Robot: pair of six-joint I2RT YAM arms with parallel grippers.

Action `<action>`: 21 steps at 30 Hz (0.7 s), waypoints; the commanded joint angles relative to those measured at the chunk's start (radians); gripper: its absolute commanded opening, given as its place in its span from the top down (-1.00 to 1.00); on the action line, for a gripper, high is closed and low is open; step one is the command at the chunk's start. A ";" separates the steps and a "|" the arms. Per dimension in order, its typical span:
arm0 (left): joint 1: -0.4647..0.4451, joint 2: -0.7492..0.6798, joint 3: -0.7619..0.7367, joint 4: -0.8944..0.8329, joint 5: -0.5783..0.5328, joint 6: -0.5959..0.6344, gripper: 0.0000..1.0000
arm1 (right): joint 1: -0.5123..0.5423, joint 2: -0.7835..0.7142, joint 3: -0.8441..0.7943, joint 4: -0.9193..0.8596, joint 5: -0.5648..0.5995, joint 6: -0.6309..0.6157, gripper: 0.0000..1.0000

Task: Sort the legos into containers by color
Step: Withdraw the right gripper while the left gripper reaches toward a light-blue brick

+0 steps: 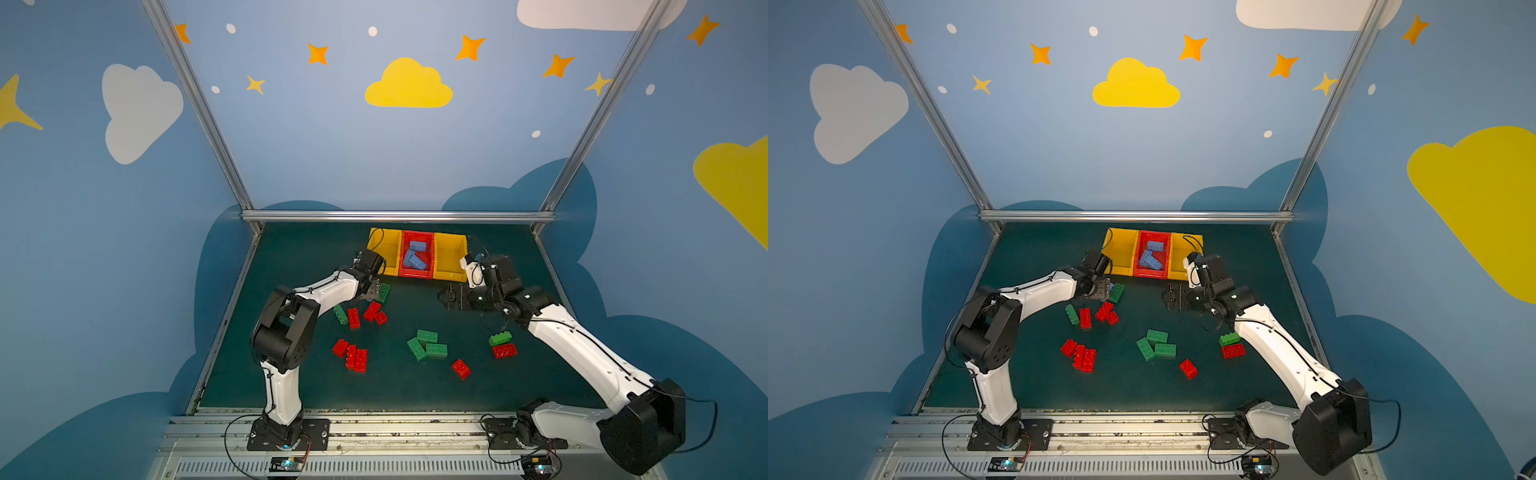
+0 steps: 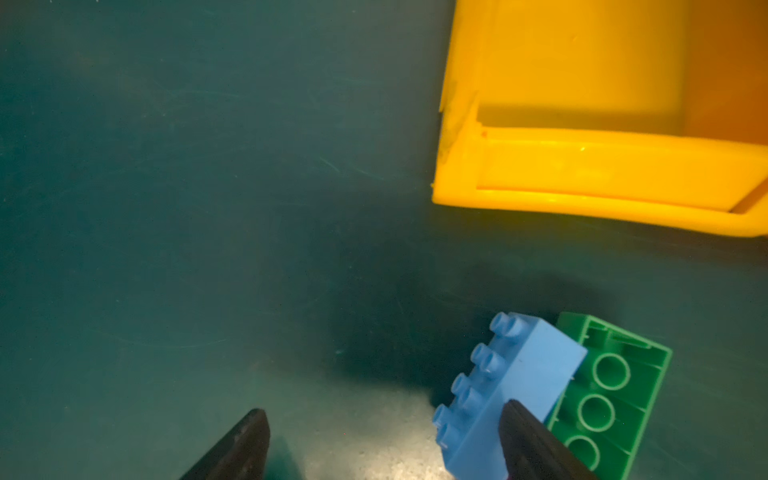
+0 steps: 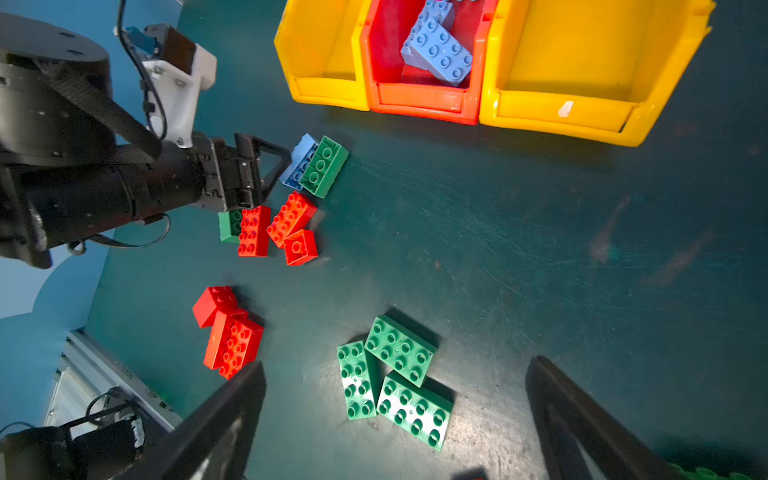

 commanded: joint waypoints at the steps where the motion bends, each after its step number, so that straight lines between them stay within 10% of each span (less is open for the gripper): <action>1: 0.012 0.027 0.005 -0.022 0.017 0.023 -0.68 | -0.004 0.007 -0.002 -0.002 0.010 0.002 -0.92; 21: 0.013 -0.040 -0.030 0.057 0.128 0.061 -0.68 | -0.003 0.053 0.021 -0.012 -0.017 0.036 -0.92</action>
